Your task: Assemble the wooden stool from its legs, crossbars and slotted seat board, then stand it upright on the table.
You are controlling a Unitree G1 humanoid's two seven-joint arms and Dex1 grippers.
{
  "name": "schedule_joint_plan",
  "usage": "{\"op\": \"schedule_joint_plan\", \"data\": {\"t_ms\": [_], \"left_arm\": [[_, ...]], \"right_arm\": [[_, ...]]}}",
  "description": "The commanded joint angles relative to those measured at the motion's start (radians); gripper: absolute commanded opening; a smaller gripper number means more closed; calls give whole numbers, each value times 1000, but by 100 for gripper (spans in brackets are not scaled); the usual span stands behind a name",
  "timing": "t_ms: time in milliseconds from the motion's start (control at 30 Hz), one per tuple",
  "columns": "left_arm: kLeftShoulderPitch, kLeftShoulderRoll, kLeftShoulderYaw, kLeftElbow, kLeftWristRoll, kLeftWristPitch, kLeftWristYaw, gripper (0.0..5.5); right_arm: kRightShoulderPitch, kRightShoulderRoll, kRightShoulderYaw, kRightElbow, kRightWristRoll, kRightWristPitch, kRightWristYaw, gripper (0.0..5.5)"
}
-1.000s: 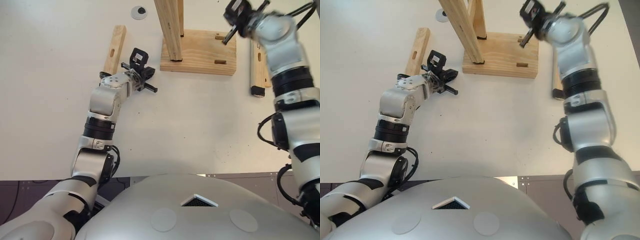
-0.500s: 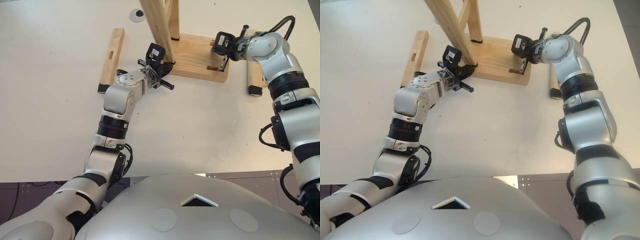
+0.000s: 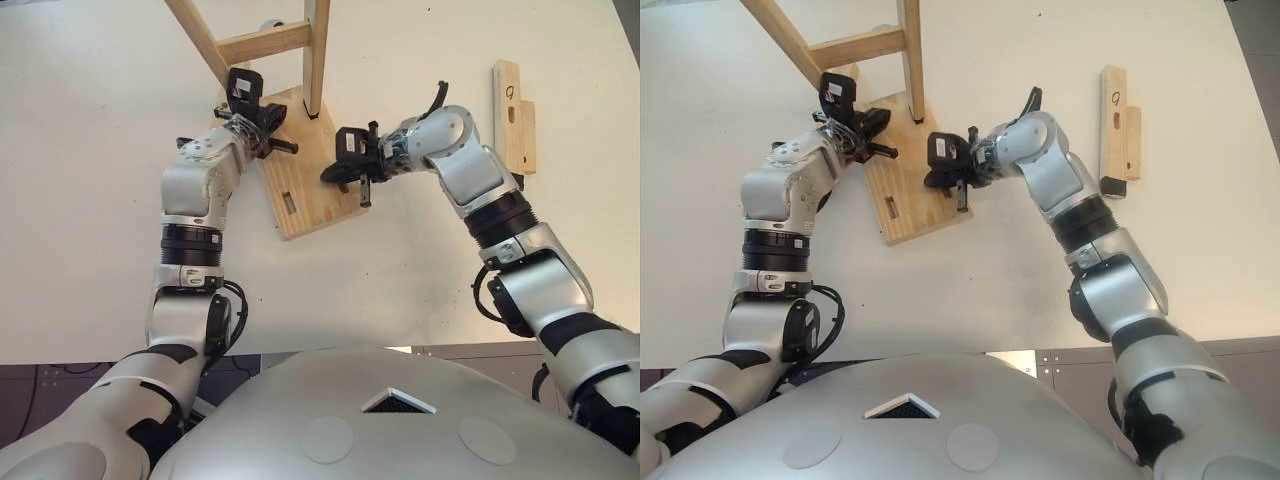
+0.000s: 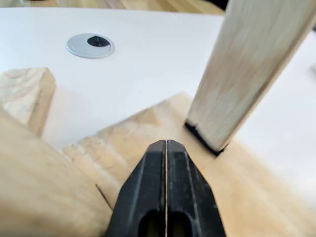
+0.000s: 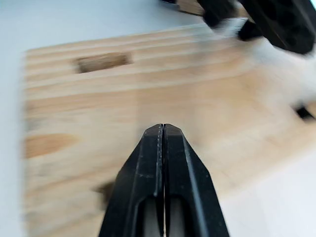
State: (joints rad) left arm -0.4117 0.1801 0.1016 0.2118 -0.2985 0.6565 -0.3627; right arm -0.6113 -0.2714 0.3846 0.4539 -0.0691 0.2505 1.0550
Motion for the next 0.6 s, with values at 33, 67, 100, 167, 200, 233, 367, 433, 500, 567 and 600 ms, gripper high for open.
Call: {"op": "schedule_joint_plan", "data": {"t_ms": [33,67,100,167,200,233,367,433,500,567,600], "left_arm": [[79,89,187,-163,-180,119,-69,0],[105,116,222,-190,-222,167,-86,0],[130,142,251,-210,-251,214,-90,0],[160,187,267,-221,-272,272,-94,0],[171,203,261,-230,-278,301,-97,0],[175,214,252,-231,-280,321,-100,0],[158,218,178,-149,-217,345,-49,0],[127,199,136,-82,-187,322,-37,0],[95,177,74,-2,-121,268,-8,0],[65,151,35,70,-76,212,9,0],[52,140,26,94,-65,192,11,0]], "right_arm": [[-7,-51,-179,-31,98,104,-85,1],[0,-58,-198,-17,96,113,-115,1],[4,-58,-207,20,78,105,-165,1],[9,-41,-209,101,40,84,-274,1],[10,-28,-199,152,10,59,-341,1],[11,-19,-192,186,-11,40,-388,1],[-5,41,-178,271,-43,-19,-507,1],[-7,72,-171,282,-43,-35,-526,1],[2,95,-142,271,-53,-46,-519,1],[21,116,-110,234,-57,-45,-491,1],[31,123,-97,217,-59,-44,-476,1]]}}
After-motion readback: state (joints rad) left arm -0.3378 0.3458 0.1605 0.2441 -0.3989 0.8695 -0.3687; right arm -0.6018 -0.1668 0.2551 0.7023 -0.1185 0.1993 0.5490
